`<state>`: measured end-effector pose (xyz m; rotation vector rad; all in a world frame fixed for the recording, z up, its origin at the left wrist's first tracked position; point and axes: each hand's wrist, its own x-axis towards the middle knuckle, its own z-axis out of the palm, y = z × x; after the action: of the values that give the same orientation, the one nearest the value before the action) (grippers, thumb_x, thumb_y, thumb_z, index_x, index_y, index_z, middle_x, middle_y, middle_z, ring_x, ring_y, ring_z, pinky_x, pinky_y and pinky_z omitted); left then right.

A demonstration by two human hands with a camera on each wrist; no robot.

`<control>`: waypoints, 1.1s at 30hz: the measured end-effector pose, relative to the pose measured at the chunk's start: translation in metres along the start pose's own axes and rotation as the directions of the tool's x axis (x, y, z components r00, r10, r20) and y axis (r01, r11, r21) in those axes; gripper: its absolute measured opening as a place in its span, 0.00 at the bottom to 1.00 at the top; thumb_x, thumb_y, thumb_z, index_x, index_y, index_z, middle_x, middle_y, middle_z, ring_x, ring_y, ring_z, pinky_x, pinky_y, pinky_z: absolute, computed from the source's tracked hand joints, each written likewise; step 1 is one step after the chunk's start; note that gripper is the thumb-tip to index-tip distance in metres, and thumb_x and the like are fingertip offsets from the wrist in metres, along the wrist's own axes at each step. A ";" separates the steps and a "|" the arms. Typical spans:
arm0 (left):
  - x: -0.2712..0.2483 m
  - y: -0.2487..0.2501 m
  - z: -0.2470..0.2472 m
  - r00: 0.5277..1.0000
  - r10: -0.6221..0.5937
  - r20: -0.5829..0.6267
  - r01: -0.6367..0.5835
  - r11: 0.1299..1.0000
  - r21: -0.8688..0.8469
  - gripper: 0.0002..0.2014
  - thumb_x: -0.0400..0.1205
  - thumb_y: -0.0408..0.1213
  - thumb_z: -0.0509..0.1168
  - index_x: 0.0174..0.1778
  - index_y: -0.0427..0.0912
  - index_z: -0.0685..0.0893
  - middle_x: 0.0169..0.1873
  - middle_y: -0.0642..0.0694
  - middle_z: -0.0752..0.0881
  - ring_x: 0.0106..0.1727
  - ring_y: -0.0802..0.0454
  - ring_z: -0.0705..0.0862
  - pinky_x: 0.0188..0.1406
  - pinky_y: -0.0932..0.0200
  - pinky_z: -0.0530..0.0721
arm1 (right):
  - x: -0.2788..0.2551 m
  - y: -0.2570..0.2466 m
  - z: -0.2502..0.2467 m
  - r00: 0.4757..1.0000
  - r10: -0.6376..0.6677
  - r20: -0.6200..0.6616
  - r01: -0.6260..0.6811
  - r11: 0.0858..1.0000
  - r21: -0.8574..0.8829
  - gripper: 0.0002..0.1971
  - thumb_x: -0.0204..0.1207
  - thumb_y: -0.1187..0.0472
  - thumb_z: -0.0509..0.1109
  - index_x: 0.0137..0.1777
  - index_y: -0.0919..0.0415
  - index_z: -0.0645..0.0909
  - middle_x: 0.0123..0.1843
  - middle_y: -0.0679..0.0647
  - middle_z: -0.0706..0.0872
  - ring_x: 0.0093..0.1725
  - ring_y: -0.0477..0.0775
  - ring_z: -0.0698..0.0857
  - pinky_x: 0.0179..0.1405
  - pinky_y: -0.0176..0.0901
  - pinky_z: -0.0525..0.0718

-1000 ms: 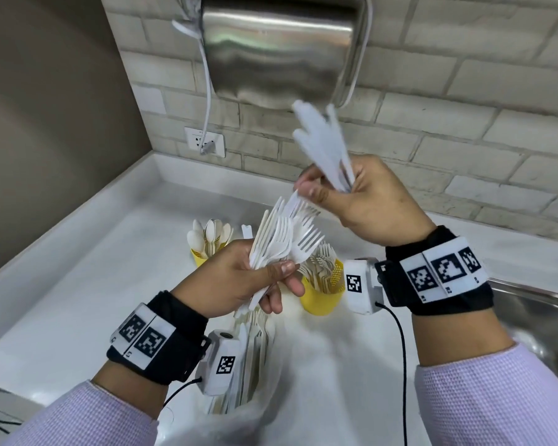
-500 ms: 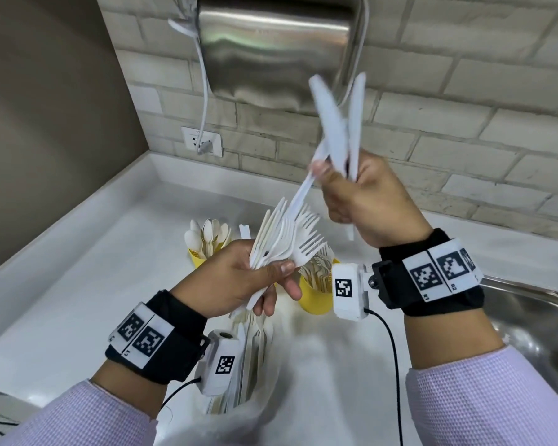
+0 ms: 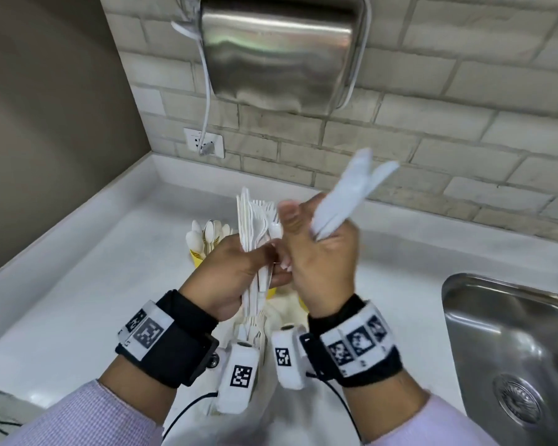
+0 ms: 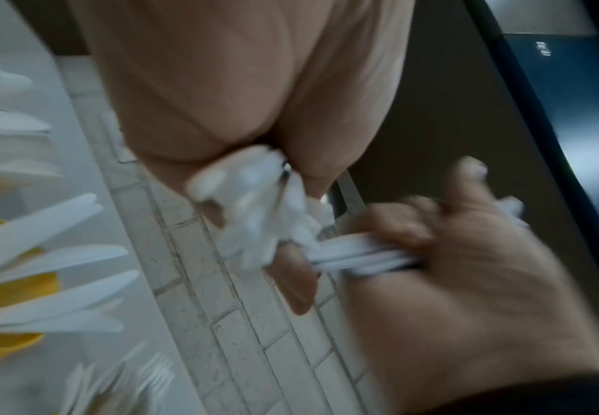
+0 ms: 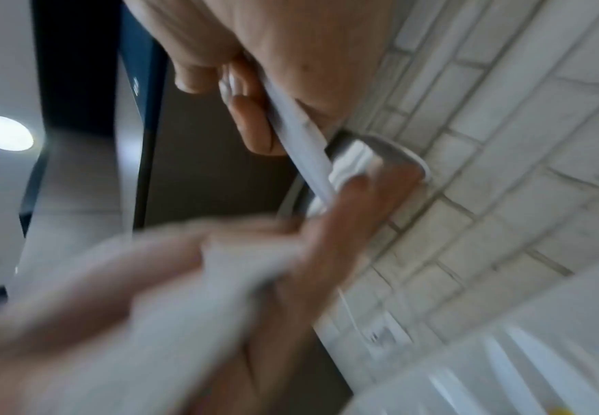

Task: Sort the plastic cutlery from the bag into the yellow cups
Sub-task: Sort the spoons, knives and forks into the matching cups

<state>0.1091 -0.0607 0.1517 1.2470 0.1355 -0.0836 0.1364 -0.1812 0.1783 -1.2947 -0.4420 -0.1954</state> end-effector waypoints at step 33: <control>0.005 -0.010 -0.036 0.906 0.407 -0.117 -0.142 0.552 0.822 0.03 0.87 0.31 0.62 0.51 0.44 0.77 0.34 0.53 0.88 0.25 0.52 0.86 0.29 0.51 0.87 | 0.059 0.005 0.010 0.983 0.162 0.083 -0.100 0.861 -0.499 0.12 0.76 0.64 0.74 0.30 0.66 0.86 0.25 0.57 0.83 0.25 0.47 0.78 0.24 0.37 0.75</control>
<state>0.1111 -0.0297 0.1302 2.1947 0.1624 0.3783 0.1895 -0.1637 0.2009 -1.8451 -0.4200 -0.1161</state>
